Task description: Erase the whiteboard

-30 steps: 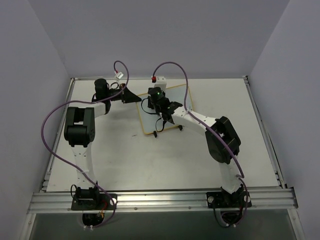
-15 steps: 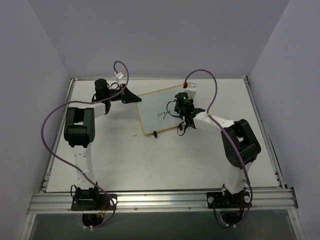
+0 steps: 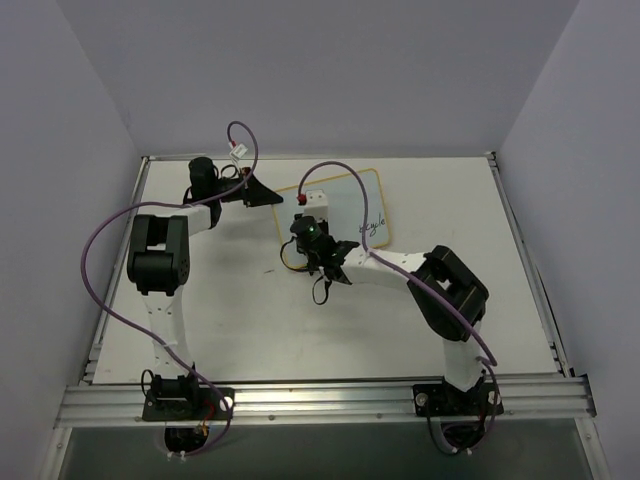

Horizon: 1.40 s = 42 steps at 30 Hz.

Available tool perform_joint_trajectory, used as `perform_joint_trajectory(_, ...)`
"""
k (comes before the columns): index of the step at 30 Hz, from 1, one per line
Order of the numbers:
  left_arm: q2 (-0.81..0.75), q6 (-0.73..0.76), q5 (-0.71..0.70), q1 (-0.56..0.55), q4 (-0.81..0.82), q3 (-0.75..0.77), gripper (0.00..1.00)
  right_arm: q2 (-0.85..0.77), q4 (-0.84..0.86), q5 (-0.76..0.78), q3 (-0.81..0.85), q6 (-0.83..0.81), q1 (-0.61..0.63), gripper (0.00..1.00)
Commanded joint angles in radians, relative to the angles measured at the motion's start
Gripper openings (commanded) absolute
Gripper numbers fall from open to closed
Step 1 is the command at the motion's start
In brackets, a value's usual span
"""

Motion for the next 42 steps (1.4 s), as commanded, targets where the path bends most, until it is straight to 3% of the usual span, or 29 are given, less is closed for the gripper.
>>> perform_joint_trajectory(1, -0.034, 0.081, 0.068, -0.013, 0.017, -0.011, 0.02, 0.038, 0.017, 0.013, 0.071, -0.021, 0.062, 0.0)
perform_joint_trajectory(8, -0.039, 0.084, 0.074, -0.013, 0.011, -0.014, 0.02, 0.066, -0.035, 0.041, 0.099, -0.053, 0.005, 0.0)
perform_joint_trajectory(21, -0.036, 0.076, 0.071, -0.012, 0.025, -0.017, 0.02, -0.138, 0.078, 0.013, -0.255, -0.028, -0.302, 0.0)
perform_joint_trajectory(24, -0.036, 0.075, 0.071, -0.012, 0.027, -0.014, 0.02, -0.134, 0.103, 0.004, -0.264, -0.061, -0.285, 0.0)
perform_joint_trajectory(34, -0.037, 0.072, 0.072, -0.009, 0.03, -0.016, 0.02, -0.076, 0.224, 0.019, -0.206, -0.064, -0.026, 0.0)
perform_joint_trajectory(42, -0.033, 0.073, 0.077, -0.007, 0.028, -0.017, 0.02, -0.051, 0.221, 0.028, -0.16, -0.076, -0.022, 0.0)
